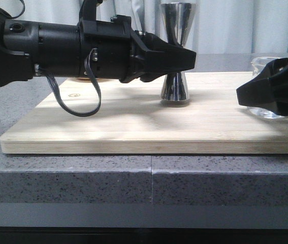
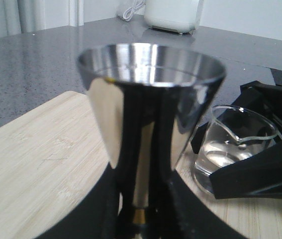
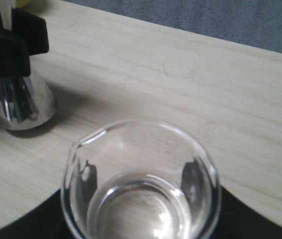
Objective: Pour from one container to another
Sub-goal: 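Lift the glass cup with the right gripper off the board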
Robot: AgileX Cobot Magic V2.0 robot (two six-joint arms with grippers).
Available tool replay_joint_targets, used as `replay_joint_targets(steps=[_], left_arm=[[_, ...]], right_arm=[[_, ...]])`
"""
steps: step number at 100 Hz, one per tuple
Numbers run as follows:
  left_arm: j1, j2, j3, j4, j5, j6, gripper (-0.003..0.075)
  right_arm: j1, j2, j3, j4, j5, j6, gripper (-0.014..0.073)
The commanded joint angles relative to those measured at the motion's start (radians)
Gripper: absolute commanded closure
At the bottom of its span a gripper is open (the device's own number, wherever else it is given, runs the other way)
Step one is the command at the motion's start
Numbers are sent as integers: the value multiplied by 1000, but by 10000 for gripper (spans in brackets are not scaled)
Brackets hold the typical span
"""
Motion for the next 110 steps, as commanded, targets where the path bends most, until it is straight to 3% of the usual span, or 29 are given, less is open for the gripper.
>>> replay_joint_targets(steps=[1, 46, 110], left_arm=[[1, -60, -24, -42, -79, -9, 741], [1, -60, -24, -42, -79, -9, 741], [1, -60, -24, -38, -78, -9, 741]], right_arm=[[1, -12, -31, -8, -69, -9, 249], [1, -12, -23, -8, -69, -9, 249], [1, -12, 90, 10, -272, -8, 249]])
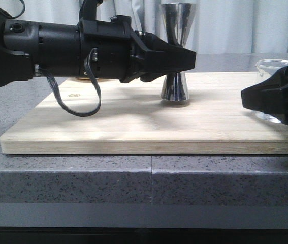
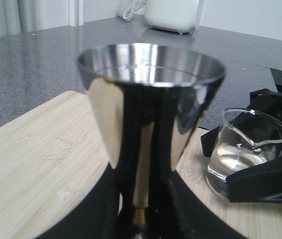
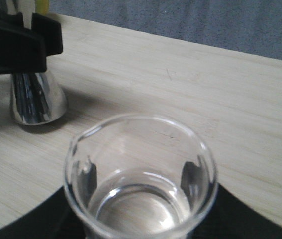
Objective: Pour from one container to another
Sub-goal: 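Lift the glass cup with the right gripper off the board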
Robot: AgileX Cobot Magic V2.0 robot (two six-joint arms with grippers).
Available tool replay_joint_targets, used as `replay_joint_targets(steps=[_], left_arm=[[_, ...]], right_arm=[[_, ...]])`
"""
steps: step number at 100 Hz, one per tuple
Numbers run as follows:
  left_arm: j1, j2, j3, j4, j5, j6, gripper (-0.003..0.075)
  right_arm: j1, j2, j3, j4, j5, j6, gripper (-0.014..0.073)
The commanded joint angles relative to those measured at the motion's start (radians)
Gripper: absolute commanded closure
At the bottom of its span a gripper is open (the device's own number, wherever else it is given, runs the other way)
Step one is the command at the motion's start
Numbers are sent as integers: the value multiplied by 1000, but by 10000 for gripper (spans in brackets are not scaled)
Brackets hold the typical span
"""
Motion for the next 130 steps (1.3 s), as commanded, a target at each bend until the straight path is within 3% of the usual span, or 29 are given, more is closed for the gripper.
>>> replay_joint_targets(steps=[1, 24, 81, 108, 130], left_arm=[[1, -60, -24, -38, -78, -8, 741], [1, -60, -24, -38, -78, -8, 741], [1, -60, -24, -36, -74, -8, 741], [1, -60, -24, -34, -72, -8, 741], [1, -60, -24, -34, -72, -8, 741]], right_arm=[[1, -12, -11, 4, -87, -8, 249], [1, -10, -6, 4, -111, -8, 249], [1, 122, 53, 16, -378, -8, 249], [1, 129, 53, 16, -383, -8, 251], [1, 129, 53, 16, -383, -8, 370]])
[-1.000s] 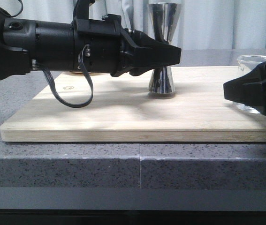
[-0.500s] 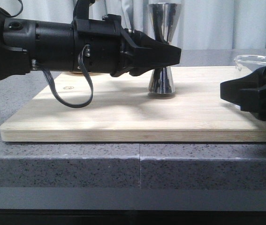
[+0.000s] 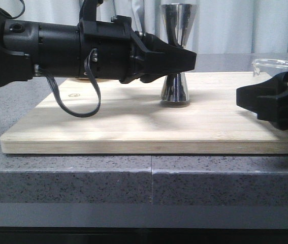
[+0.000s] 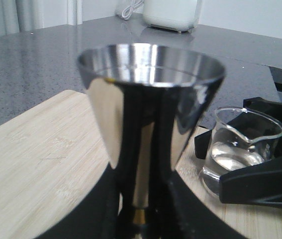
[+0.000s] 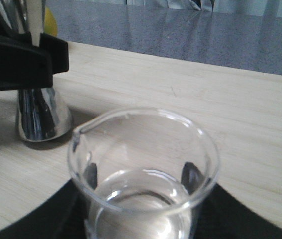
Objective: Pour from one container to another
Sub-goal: 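Lift the glass cup with the right gripper off the board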
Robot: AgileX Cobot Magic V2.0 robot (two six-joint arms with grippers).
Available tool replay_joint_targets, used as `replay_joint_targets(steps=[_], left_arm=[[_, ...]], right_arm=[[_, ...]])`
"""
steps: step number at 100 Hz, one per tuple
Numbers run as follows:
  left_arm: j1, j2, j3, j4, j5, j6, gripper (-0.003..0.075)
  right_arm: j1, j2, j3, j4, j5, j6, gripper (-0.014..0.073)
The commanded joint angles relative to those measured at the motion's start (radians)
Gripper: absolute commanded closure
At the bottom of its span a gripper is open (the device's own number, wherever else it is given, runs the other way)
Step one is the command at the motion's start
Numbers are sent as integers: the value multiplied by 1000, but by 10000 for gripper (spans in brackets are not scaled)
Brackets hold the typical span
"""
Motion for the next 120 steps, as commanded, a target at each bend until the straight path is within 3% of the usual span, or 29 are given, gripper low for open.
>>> replay_joint_targets(steps=[1, 74, 120], left_arm=[[1, -60, -24, -41, -72, -8, 741], [1, -60, -24, -30, -72, -8, 741], [1, -60, -24, -24, -72, -8, 741]], right_arm=[[1, -10, -11, 4, -65, -8, 373], [1, -10, -31, 13, -73, -10, 374], [-1, -10, -116, 13, 12, -43, 374]])
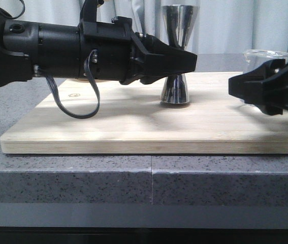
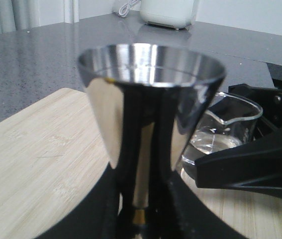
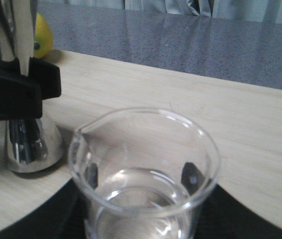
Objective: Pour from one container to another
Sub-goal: 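Lift the glass cup with the right gripper off the board, then carry the glass cup with the right gripper above the jigger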
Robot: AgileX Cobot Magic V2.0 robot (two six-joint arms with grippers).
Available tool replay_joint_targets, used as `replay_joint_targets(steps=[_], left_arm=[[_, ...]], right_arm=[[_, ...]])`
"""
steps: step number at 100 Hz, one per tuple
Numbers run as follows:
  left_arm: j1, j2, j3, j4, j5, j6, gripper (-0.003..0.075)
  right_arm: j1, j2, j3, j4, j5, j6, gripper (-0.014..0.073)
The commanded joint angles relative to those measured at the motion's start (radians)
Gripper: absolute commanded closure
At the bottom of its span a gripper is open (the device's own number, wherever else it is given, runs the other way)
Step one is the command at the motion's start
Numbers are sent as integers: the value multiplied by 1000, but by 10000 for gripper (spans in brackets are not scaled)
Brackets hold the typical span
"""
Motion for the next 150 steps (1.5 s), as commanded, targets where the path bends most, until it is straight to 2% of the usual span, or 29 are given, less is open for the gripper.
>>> replay_joint_targets(steps=[1, 40, 63, 102, 150], left_arm=[[1, -60, -24, -40, -72, -8, 741], [1, -60, -24, -36, -63, -8, 741], [1, -60, -24, -35, -63, -8, 741], [1, -60, -24, -35, -65, -8, 741], [1, -60, -24, -35, -88, -8, 741]], right_arm=[[-1, -18, -41, 5, -53, -33, 374], [-1, -20, -147, 5, 26, -80, 374], [-47, -43, -221, -25, 85, -81, 374], [-86, -105, -370, -198, 256, -83, 374], [-86, -107, -486, -326, 336, -83, 374]])
